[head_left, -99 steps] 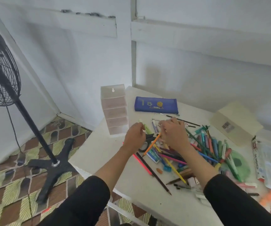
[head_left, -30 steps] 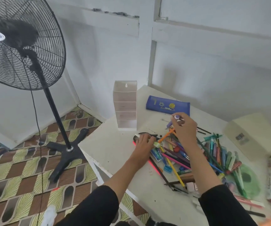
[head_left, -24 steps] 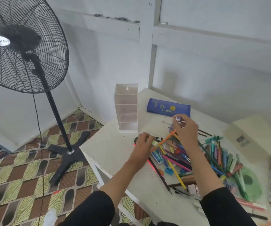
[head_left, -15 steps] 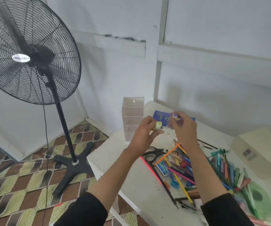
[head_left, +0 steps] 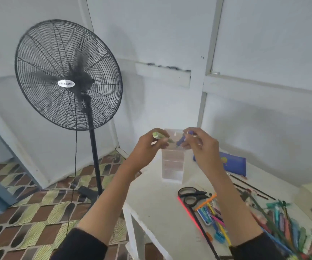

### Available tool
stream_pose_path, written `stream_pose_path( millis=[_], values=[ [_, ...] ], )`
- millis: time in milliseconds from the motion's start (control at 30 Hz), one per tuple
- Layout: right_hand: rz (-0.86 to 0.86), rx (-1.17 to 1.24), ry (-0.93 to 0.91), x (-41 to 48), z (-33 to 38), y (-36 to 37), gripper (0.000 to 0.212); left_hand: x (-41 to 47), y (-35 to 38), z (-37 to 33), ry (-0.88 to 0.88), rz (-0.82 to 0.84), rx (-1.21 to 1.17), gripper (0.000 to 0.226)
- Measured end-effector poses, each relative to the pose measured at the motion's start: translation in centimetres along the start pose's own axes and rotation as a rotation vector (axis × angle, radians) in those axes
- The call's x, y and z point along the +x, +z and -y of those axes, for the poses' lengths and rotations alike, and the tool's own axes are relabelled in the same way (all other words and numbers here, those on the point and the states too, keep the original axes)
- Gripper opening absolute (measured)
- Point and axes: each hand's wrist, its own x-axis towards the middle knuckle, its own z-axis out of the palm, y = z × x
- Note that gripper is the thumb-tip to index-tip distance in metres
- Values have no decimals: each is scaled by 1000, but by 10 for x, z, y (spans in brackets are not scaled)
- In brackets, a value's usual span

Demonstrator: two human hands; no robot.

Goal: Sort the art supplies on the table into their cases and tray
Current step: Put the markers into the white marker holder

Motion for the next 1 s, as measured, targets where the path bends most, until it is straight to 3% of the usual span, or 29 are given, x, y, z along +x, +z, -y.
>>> stream_pose_path(
  millis=[133,300,400,500,667,800,900,1000],
  values=[
    [43,-114,13,-4,-25,20,12,1,0,21,18,10,112,10],
    [155,-233,65,-9,-45,35,18,7,3,68,181,7,719,22],
    [205,-314,115,-11,-52,39,21,12,6,70,147,43,849,25],
    [269,-544,92,-9,-52,40,30,22,9,71,98,155,989,30],
    [323,-789,149,-3,-46,38,36,28,1,71,125,284,1005,44],
    [313,-750,253,7,-52,41,37,32,-1,64,126,326,1075,50],
    [311,-744,262,11,-53,42,36,37,-5,68,154,272,1047,36],
    [305,-744,260,13,-54,44,38,39,-5,76,204,190,951,47]
  ],
)
